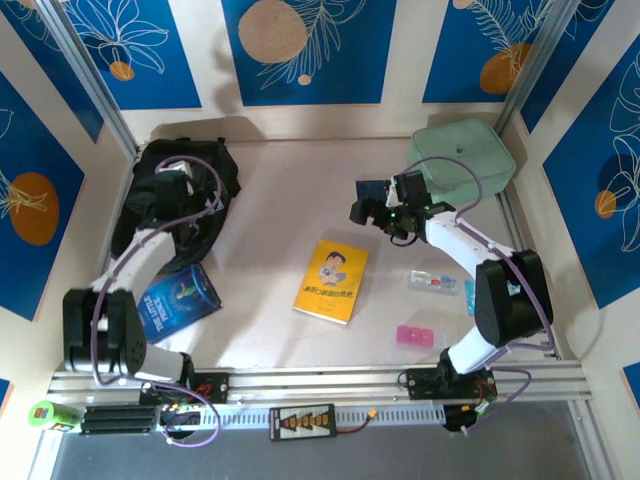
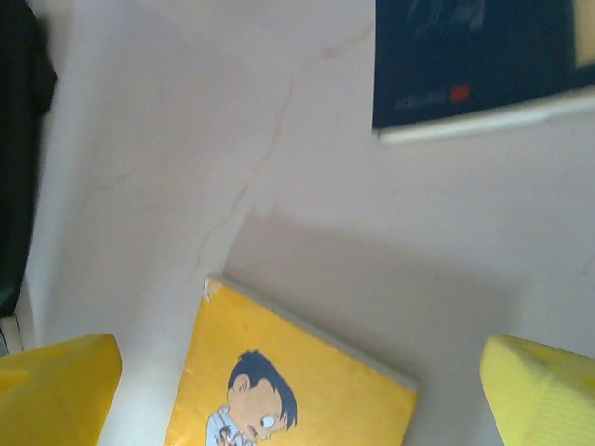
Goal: Pack books, pencil case, and school supplies into a backpack
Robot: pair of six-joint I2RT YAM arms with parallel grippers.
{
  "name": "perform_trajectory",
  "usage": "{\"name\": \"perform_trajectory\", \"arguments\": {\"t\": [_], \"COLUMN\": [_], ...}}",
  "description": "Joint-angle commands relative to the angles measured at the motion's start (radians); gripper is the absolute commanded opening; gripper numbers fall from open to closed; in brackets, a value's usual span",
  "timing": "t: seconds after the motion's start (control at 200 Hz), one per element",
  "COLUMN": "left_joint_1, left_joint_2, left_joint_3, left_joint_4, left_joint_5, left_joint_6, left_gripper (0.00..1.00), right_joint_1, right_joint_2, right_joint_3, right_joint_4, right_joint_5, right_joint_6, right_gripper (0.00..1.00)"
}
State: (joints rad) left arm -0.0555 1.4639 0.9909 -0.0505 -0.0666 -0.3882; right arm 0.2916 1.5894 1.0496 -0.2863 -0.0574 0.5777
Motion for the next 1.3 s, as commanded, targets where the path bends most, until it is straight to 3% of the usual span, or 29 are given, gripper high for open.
{"name": "perform_trajectory", "arguments": {"t": [0.0, 0.2, 0.36, 0.615, 0.805, 0.995, 1.295], "left_joint_1": [0.001, -0.003, -0.046, -0.198, -0.350, -0.433, -0.369], "left_joint_2": [0.125, 0.402, 0.533, 0.704, 0.789, 0.765, 0.488], "left_joint_3": [0.153, 0.394, 0.492, 0.659, 0.745, 0.781, 0.661], "left_joint_4": [-0.117, -0.160, -0.159, -0.214, -0.231, -0.216, -0.309], "left_joint_5": [0.051, 0.209, 0.296, 0.410, 0.404, 0.417, 0.333], "left_joint_6": [-0.003, 0.004, 0.007, 0.102, 0.049, -0.090, -0.084], "left_gripper": [1.00, 0.98, 0.96, 0.96, 0.94, 0.93, 0.97], "right_joint_1": [0.020, 0.039, 0.062, 0.080, 0.049, -0.011, -0.003], "right_joint_2": [0.029, 0.067, 0.074, 0.061, 0.000, -0.066, -0.109], "right_joint_3": [0.049, 0.071, 0.085, 0.049, -0.034, -0.094, -0.133], "right_joint_4": [-0.033, -0.013, -0.010, 0.004, 0.052, 0.053, 0.076], "right_joint_5": [-0.068, -0.115, -0.108, -0.064, -0.044, -0.044, -0.088], "right_joint_6": [0.059, 0.089, 0.100, 0.154, 0.215, 0.223, 0.220], "right_gripper": [0.99, 0.99, 0.99, 1.00, 1.00, 1.00, 1.00]}}
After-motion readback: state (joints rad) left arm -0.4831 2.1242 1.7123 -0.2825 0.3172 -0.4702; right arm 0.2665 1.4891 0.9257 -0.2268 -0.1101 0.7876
